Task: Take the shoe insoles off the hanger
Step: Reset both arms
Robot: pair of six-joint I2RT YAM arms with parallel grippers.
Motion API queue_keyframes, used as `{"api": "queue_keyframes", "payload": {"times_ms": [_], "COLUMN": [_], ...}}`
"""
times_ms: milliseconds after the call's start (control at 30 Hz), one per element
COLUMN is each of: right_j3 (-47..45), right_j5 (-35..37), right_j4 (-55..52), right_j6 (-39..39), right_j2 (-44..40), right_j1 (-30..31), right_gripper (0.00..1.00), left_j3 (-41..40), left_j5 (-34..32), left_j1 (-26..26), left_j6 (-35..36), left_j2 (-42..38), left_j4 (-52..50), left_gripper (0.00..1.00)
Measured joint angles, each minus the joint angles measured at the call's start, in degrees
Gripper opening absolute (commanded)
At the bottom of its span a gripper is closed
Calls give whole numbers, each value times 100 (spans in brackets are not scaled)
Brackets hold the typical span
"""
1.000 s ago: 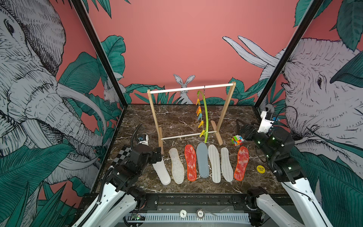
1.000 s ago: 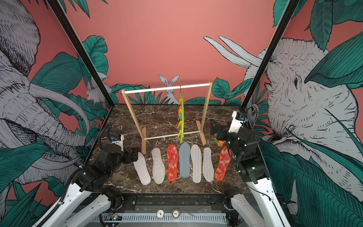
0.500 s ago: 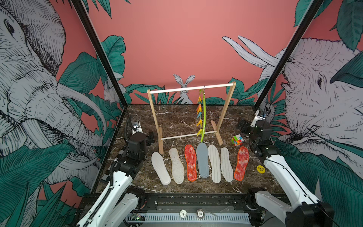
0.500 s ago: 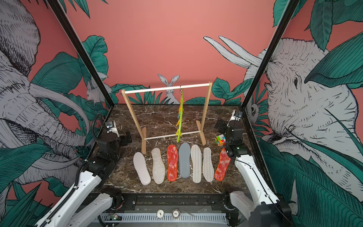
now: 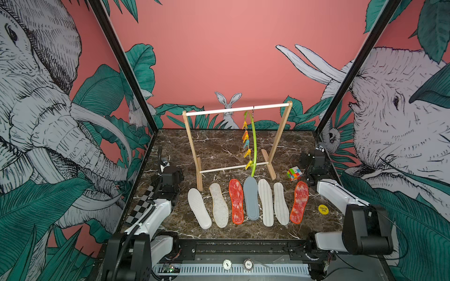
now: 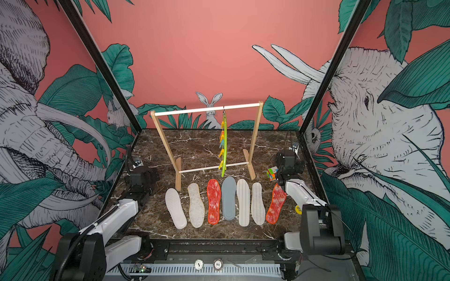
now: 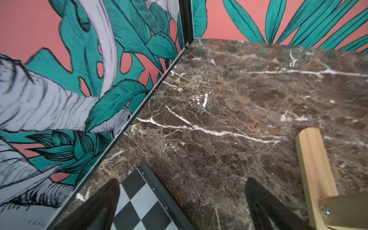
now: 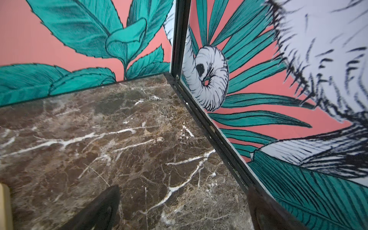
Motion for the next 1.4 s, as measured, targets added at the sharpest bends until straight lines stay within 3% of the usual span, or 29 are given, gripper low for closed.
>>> {"api": "queue_keyframes", "payload": {"times_ms": [300, 533, 733, 1000, 1400], "right_j3": [-461, -868, -1488, -1891, -1886], "right_j5": [-664, -732, -730, -1237, -1631], "right_j4": [815, 911, 1432, 2966, 3095], "right_j6": [-479, -501, -455, -586, -776], "right_j2": [378, -221, -330, 708, 761], "right_j1": [0, 2, 2, 2, 17], "right_gripper": [99, 99, 99, 99, 98], "left_j3": [-291, -555, -551, -579, -393], "left_j5": [90, 275, 498, 1091, 1366], "left_j1": [15, 15, 15, 26, 52], "left_j6": [542, 798, 901, 1158, 1222], "left_j2": [1165, 1720, 1814, 2205, 2433], "left_j4": [1751, 3123, 3331, 3969, 3956], "left_gripper": [99, 99, 99, 99, 100]}}
